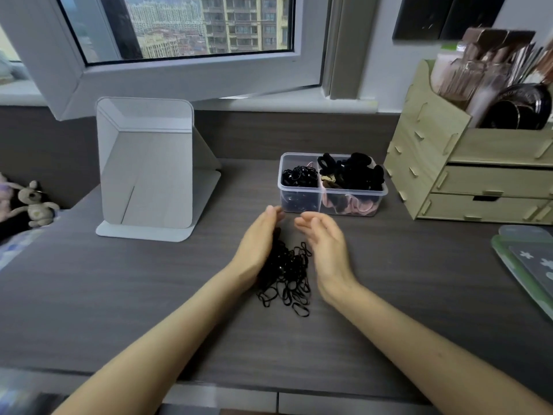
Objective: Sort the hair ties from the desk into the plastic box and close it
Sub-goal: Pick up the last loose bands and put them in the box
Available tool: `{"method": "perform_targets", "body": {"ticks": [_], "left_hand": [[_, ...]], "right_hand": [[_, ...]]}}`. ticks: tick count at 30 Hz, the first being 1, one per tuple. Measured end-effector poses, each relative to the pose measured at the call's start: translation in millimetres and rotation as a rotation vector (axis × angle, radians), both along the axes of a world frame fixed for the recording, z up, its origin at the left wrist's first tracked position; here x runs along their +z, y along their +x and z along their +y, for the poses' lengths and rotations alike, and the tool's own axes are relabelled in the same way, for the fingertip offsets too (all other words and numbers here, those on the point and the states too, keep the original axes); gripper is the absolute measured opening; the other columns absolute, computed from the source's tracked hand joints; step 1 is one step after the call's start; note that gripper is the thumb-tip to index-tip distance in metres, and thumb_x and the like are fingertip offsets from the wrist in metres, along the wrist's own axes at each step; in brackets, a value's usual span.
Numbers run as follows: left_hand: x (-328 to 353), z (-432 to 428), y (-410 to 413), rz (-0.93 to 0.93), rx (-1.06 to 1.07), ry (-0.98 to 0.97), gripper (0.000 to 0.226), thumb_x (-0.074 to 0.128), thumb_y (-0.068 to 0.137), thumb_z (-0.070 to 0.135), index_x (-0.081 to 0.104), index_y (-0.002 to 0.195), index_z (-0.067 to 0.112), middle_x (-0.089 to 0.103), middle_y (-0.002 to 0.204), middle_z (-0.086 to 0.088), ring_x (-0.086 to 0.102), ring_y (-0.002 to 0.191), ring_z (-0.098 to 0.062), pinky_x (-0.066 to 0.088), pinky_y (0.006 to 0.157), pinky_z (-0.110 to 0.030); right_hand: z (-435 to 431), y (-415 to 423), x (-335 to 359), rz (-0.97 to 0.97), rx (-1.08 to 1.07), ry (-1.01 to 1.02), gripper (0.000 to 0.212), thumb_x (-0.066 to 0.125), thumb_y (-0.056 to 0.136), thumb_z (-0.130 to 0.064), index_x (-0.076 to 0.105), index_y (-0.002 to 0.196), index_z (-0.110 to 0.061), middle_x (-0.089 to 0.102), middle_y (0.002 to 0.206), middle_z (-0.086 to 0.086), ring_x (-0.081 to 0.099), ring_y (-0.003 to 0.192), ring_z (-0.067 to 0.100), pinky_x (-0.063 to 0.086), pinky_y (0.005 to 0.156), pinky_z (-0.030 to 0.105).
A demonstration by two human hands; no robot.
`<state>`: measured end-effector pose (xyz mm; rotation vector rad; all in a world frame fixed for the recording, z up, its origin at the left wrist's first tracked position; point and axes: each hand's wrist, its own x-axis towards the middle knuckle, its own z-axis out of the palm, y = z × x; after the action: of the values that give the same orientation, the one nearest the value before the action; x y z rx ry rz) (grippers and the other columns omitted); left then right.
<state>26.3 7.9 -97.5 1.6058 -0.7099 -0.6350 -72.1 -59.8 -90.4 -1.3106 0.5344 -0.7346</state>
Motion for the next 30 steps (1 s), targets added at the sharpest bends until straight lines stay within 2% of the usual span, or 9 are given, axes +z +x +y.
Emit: {"method": "perform_targets", "body": {"ticks": [2,6,9,11,14,16,21,26,30], "left_hand": [[8.0,14.5,10.9,-0.015,-0.026,0.016,0.048,0.022,0.101,0.040,0.050,0.132,0.017,0.052,0.137,0.001,0.048,0.122,-0.010,0.032,0.106,-0.025],[19.2,45.5,38.1,-0.265,-0.084,0.241,0.047,0.029,0.094,0.055,0.062,0.112,0.028,0.059,0.126,0.005,0.053,0.116,-0.013,0.036,0.105,-0.030],[30.8,61.9,43.8,-0.552,-0.267,0.534,0.083,0.037,0.063,0.086,0.055,0.123,0.031,0.052,0.122,0.000,0.048,0.119,-0.015,0.035,0.106,-0.031],[36.6,68.1,40.8,-0.677,-0.433,0.691,0.113,0.047,0.048,0.091,0.032,0.143,0.030,0.044,0.124,0.004,0.040,0.122,-0.012,0.033,0.105,-0.025],[35.6,72.0,32.8,-0.844,-0.542,0.773,0.118,0.072,0.059,0.064,0.008,0.149,0.025,0.034,0.129,0.004,0.030,0.124,-0.011,0.027,0.099,-0.017],[30.8,70.6,28.6,-0.927,-0.524,0.772,0.120,0.075,0.061,0.059,0.003,0.149,0.022,0.033,0.130,0.003,0.029,0.124,-0.012,0.026,0.101,-0.017],[24.6,62.3,27.1,-0.908,-0.434,0.740,0.115,0.073,0.063,0.060,0.008,0.149,0.019,0.036,0.131,0.000,0.035,0.125,-0.016,0.031,0.102,-0.021],[21.8,52.1,28.1,-0.859,-0.361,0.671,0.094,0.072,0.067,0.055,0.027,0.144,0.024,0.042,0.123,-0.001,0.050,0.112,-0.020,0.042,0.094,-0.028],[21.5,44.2,28.1,-0.848,-0.355,0.629,0.090,0.072,0.068,0.054,0.029,0.143,0.026,0.043,0.122,0.000,0.051,0.111,-0.019,0.042,0.091,-0.025]], "right_hand": [[-19.3,-18.0,9.4,0.158,0.146,-0.240,0.022,0.046,0.097,-0.020,0.059,0.113,-0.012,0.061,0.113,0.001,0.057,0.107,0.009,0.043,0.097,0.024],[-43.1,-51.2,12.1,0.828,0.580,-1.091,0.097,0.062,0.065,-0.070,0.023,0.146,-0.034,0.021,0.151,-0.013,0.018,0.139,0.006,0.016,0.115,0.030],[-40.8,-43.5,4.9,0.881,0.528,-1.435,0.115,0.055,0.060,-0.081,0.005,0.150,-0.030,0.017,0.150,-0.005,0.014,0.136,0.013,0.015,0.113,0.032],[-38.0,-28.0,1.7,0.836,0.494,-1.471,0.116,0.054,0.061,-0.082,0.004,0.150,-0.028,0.023,0.144,-0.001,0.021,0.131,0.016,0.024,0.109,0.034],[-32.4,-3.8,2.3,0.788,0.511,-1.484,0.107,0.054,0.066,-0.078,0.008,0.149,-0.029,0.031,0.133,0.002,0.034,0.121,0.019,0.038,0.096,0.034],[-29.4,6.4,4.5,0.756,0.537,-1.498,0.090,0.053,0.073,-0.072,0.021,0.146,-0.032,0.037,0.123,0.002,0.042,0.110,0.019,0.040,0.084,0.031],[-33.3,12.6,9.7,0.712,0.617,-1.449,0.041,0.050,0.092,-0.042,0.049,0.129,-0.026,0.045,0.112,0.004,0.053,0.097,0.024,0.044,0.081,0.034],[-38.8,10.2,13.0,0.601,0.579,-1.172,0.021,0.058,0.090,-0.026,0.063,0.110,-0.021,0.057,0.106,-0.001,0.055,0.097,0.016,0.046,0.089,0.033],[-44.5,6.7,32.1,0.530,0.476,-1.039,0.017,0.063,0.087,-0.024,0.068,0.102,-0.021,0.064,0.100,-0.005,0.059,0.093,0.005,0.047,0.085,0.021]]}}
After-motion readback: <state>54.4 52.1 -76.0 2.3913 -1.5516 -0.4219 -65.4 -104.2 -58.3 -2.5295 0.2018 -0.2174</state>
